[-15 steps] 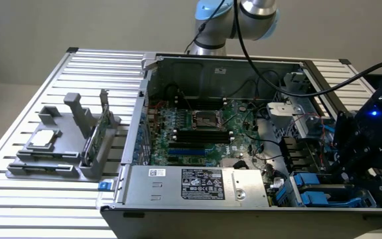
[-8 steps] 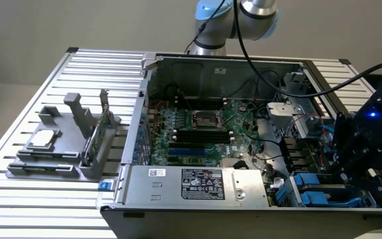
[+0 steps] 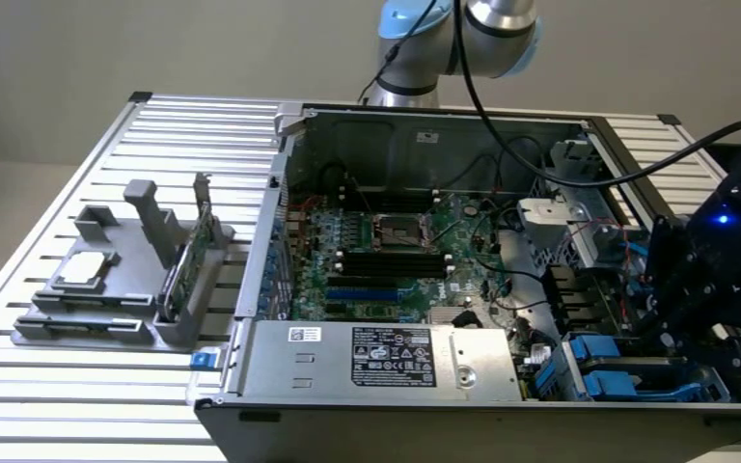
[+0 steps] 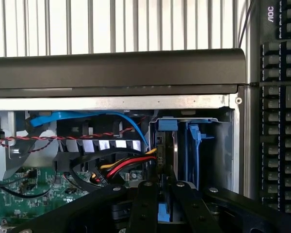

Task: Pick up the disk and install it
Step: 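Insert the first disk wire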

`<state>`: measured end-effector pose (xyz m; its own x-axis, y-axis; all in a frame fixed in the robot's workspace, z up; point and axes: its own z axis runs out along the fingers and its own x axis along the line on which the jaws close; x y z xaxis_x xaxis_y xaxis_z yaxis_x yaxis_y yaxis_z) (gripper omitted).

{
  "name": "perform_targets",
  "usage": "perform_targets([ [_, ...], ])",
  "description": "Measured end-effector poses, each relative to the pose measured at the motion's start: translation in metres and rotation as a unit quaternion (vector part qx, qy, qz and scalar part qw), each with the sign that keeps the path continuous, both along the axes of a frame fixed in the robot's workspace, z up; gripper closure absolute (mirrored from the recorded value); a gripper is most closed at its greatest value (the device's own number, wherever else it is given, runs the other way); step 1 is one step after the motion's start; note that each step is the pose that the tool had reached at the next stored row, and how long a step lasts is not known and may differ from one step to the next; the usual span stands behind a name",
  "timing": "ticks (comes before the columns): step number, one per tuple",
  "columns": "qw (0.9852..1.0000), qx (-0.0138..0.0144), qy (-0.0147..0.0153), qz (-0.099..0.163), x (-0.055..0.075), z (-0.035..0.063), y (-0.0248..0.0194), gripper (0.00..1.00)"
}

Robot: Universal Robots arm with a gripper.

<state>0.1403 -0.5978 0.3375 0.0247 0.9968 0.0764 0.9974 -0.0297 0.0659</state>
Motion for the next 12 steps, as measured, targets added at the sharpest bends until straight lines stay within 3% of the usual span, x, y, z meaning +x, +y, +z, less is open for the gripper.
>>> perform_targets([
  [12,1.0,0.0,0.0,0.0,0.0017,-0.0016,0.0,0.84],
])
